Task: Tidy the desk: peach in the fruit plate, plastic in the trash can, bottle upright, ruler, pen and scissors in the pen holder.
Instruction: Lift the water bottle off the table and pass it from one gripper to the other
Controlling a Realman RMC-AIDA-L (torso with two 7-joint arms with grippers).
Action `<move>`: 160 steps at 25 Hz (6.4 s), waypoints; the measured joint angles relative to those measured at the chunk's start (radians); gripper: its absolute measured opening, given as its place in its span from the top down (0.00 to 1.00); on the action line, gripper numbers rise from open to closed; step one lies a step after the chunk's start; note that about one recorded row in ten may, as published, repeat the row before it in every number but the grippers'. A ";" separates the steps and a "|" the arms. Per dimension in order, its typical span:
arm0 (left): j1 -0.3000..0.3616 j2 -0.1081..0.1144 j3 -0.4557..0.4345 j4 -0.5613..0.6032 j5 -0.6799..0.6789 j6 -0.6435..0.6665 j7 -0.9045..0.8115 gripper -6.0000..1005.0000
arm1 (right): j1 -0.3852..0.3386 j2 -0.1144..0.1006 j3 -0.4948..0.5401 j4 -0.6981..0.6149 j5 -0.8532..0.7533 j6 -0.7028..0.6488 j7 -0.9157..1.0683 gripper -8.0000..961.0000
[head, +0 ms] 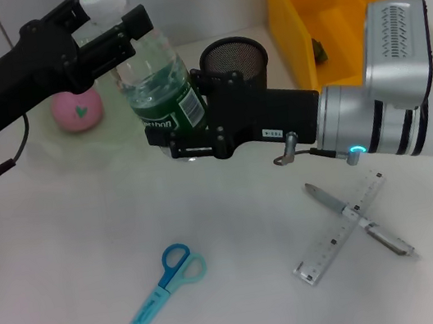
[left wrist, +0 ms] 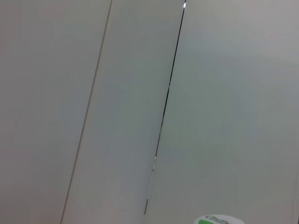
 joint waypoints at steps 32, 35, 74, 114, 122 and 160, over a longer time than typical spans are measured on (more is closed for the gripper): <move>-0.002 0.001 -0.005 0.000 -0.002 -0.002 0.000 0.55 | 0.001 0.000 0.004 -0.004 0.000 -0.002 0.004 0.19; -0.001 0.001 -0.006 0.000 -0.002 0.001 -0.001 0.55 | 0.001 0.000 0.004 -0.004 0.000 -0.002 0.004 0.19; 0.006 0.003 -0.008 0.000 -0.003 0.009 -0.001 0.55 | 0.020 -0.004 -0.020 -0.028 -0.012 -0.013 0.073 0.17; 0.011 0.003 -0.008 0.000 -0.004 0.035 0.005 0.55 | 0.009 -0.004 -0.176 -0.150 -0.013 0.039 0.224 0.16; 0.014 0.003 -0.008 0.000 -0.004 0.042 0.003 0.55 | 0.009 -0.008 -0.195 -0.176 -0.013 0.048 0.226 0.16; 0.014 0.004 -0.016 0.000 -0.003 0.044 0.002 0.56 | 0.002 -0.006 -0.251 -0.181 -0.012 0.099 0.231 0.16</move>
